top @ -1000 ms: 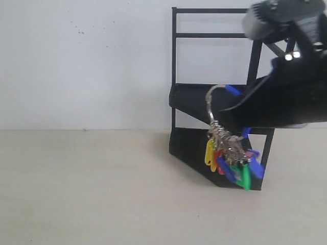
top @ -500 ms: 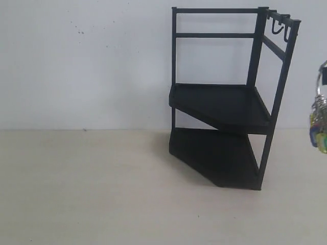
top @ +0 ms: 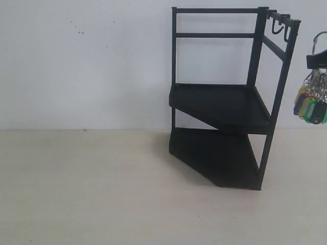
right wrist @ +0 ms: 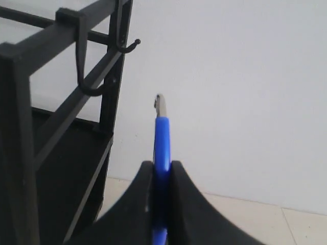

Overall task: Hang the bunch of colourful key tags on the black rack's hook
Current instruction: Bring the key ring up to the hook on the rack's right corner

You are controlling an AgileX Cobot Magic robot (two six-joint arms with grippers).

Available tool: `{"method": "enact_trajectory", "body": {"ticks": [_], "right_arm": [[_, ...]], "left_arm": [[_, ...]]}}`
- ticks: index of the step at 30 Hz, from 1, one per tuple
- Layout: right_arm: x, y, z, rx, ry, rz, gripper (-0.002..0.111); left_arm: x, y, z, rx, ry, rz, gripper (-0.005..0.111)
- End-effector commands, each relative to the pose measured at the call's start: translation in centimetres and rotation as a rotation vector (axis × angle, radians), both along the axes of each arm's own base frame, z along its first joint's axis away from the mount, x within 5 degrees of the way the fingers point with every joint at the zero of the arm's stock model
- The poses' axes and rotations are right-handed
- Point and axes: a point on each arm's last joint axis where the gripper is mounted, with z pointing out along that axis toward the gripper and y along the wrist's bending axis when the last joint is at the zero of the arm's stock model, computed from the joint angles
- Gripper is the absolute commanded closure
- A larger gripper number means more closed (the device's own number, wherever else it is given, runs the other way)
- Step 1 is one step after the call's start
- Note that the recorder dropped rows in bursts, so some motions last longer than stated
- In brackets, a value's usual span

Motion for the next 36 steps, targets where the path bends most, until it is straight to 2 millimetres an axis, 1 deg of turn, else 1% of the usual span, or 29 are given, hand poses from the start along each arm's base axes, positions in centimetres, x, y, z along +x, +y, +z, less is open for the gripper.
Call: {"method": "enact_trajectory", "body": {"ticks": [1, 5, 9, 12, 29, 33, 36], "right_arm": [[1.5, -0.1, 1.7, -0.01, -0.039, -0.004, 0.108], [1.9, 0.0, 2.0, -0.009, -0.033, -0.004, 0.108], [1.9, 1.5, 2.1, -0.061, -0.043, 0.054, 0.108], [1.8, 2.3, 2.1, -0.063, -0.044, 0.076, 0.108], [1.8, 2.3, 1.9, -0.094, -0.018, 0.081, 0.108], [1.7, 3.3, 1.9, -0.165, -0.023, 0.127, 0.108], [1.6, 3.8, 1.9, -0.167, -0.025, 0.143, 0.108]], "left_arm": [[0.0, 0.0, 0.2, -0.007, -0.011, 0.004, 0.102], [0.0, 0.0, 0.2, -0.007, -0.011, 0.004, 0.102], [0.0, 0.0, 0.2, -0.007, -0.011, 0.004, 0.102], [0.0, 0.0, 0.2, -0.007, -0.011, 0.004, 0.102], [0.0, 0.0, 0.2, -0.007, -0.011, 0.004, 0.102], [0.0, 0.0, 0.2, -0.007, -0.011, 0.004, 0.102], [0.0, 0.0, 0.2, -0.007, -0.011, 0.004, 0.102]]}}
